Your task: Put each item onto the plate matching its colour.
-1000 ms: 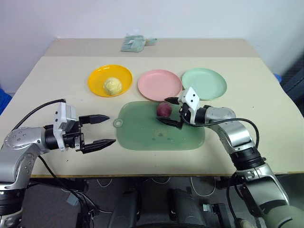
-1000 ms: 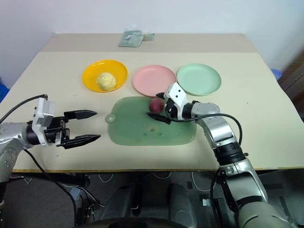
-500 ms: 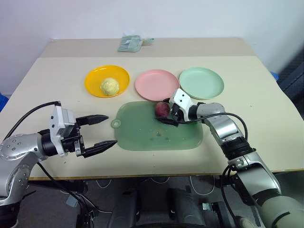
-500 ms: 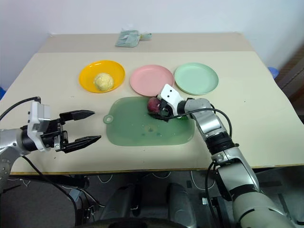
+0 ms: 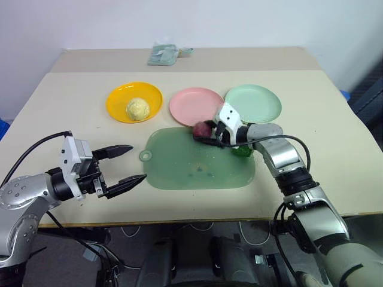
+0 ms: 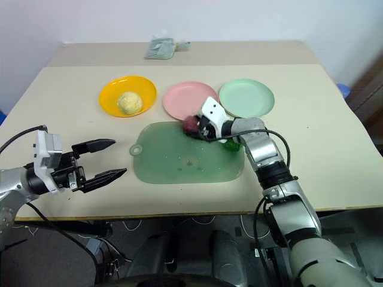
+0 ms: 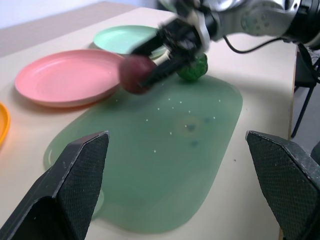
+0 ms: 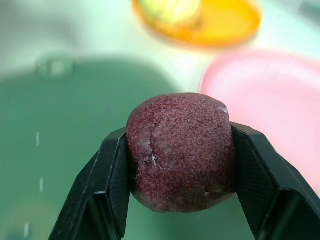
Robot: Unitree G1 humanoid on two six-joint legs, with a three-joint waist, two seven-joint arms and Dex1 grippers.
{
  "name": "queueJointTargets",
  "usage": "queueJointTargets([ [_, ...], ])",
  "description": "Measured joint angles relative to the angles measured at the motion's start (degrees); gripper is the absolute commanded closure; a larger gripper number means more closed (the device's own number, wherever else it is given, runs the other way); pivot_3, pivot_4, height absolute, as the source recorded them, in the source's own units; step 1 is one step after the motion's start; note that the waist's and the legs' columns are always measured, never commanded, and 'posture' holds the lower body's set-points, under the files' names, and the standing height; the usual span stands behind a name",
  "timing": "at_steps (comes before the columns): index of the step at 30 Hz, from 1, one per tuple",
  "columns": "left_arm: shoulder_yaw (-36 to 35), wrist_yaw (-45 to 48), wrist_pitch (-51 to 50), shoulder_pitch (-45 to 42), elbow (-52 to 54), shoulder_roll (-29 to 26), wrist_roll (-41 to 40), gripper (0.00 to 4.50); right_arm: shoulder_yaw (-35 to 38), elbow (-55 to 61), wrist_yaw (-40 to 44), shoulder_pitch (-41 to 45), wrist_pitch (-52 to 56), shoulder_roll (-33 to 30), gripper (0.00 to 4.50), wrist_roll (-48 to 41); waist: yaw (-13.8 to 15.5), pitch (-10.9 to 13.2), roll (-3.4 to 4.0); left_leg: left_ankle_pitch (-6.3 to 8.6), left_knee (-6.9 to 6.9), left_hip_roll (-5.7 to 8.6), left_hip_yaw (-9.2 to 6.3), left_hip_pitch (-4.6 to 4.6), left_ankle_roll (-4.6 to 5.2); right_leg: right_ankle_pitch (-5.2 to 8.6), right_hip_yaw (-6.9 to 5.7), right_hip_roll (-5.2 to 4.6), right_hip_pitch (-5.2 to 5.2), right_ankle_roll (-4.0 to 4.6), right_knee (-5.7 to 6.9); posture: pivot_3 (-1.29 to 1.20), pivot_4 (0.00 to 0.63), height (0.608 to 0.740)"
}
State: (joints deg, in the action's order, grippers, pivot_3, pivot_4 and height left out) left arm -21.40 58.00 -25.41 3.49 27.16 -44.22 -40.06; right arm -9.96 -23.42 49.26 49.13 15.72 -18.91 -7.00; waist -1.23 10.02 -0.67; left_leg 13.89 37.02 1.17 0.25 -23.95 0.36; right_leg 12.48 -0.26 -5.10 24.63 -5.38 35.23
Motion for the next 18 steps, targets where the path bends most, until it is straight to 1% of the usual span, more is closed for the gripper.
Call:
queueJointTargets([
  [2, -0.03, -0.96, 0.0, -0.58, 0.22, 0.46, -0.57, 0.0, 1.82, -5.07, -2.71, 6.67, -1.9, 1.42, 2.1, -0.01, 0.02, 0.04, 0.07, -0.01, -0.01, 0.0, 0.0, 0.0, -0.01, 0.0, -0.02, 0.03, 0.03, 0.0, 0.03, 0.0, 0.15, 0.74],
  [4, -0.06, -1.51, 0.03, -0.85, 0.31, 0.72, -0.61, 0.0, 2.71, -10.21, -4.49, 11.2, -4.95, 2.04, 2.1, 0.35, 0.09, 0.03, 0.06, -0.01, -0.04, -0.01, -0.01, 0.0, -0.02, 0.0, -0.03, 0.04, 0.02, 0.0, 0.02, 0.0, 0.15, 0.74],
  [6, -0.03, -2.67, 0.43, -0.93, 0.58, 1.91, -0.59, 0.0, 3.33, -19.29, -6.63, 15.45, -9.98, 3.41, 2.1, 1.74, 0.11, 0.03, 0.05, 0.0, -0.03, 0.01, 0.0, 0.0, -0.02, 0.0, -0.04, 0.03, -0.02, 0.0, -0.03, 0.0, 0.15, 0.74],
  [8, 0.08, -3.87, 0.93, -0.82, 1.21, 2.85, -0.56, 0.0, 3.63, -27.73, -9.09, 17.52, -13.9, 4.84, 1.25, 2.88, 0.02, 0.03, 0.04, -0.01, -0.02, 0.04, 0.01, 0.0, -0.02, 0.0, -0.04, 0.01, -0.04, 0.01, -0.04, 0.0, 0.15, 0.74],
  [9, 0.13, -5.0, 1.08, -0.71, 2.22, 3.61, -0.55, 0.0, 3.83, -34.39, -11.38, 19.0, -16.16, 5.95, 0.83, 3.94, -0.05, 0.03, 0.05, -0.01, -0.02, 0.05, 0.02, 0.0, -0.02, 0.0, -0.03, 0.0, -0.03, 0.01, -0.04, 0.0, 0.15, 0.74],
  [10, 0.14, -5.72, 1.15, -0.6, 2.98, 4.11, -0.57, 0.0, 4.04, -37.74, -12.77, 19.53, -17.48, 6.68, 0.32, 4.47, -0.07, 0.03, 0.05, -0.01, -0.03, 0.04, 0.02, -0.01, -0.02, 0.0, -0.01, 0.0, -0.03, 0.01, -0.04, 0.0, 0.15, 0.74],
  [11, 0.1, -6.45, 1.18, -0.18, 3.8, 4.45, -0.58, 0.0, 4.21, -41.45, -14.03, 20.25, -18.92, 7.44, 0.02, 4.99, -0.14, 0.04, 0.07, -0.01, -0.05, 0.04, 0.02, -0.01, -0.03, 0.0, 0.0, 0.0, -0.01, 0.01, -0.03, 0.0, 0.15, 0.74],
  [13, -0.15, -8.09, 1.17, 1.34, 5.39, 5.11, -0.65, 0.0, 4.72, -46.55, -15.99, 21.13, -21.13, 8.59, 0.02, 6.2, -0.51, 0.06, 0.11, -0.01, -0.1, 0.03, 0.02, -0.02, -0.04, 0.0, 0.01, 0.0, 0.02, 0.01, -0.02, 0.0, 0.15, 0.74],
  [18, -1.69, -10.95, 1.15, 6.65, 9.02, 6.6, -1.31, 0.0, 5.98, -51.12, -19.25, 21.39, -24.04, 9.37, 0.02, 7.76, -1.33, 0.07, 0.12, -0.02, -0.11, 0.02, 0.01, -0.02, -0.04, 0.0, 0.01, 0.01, 0.02, 0.02, -0.02, 0.0, 0.15, 0.74],
])
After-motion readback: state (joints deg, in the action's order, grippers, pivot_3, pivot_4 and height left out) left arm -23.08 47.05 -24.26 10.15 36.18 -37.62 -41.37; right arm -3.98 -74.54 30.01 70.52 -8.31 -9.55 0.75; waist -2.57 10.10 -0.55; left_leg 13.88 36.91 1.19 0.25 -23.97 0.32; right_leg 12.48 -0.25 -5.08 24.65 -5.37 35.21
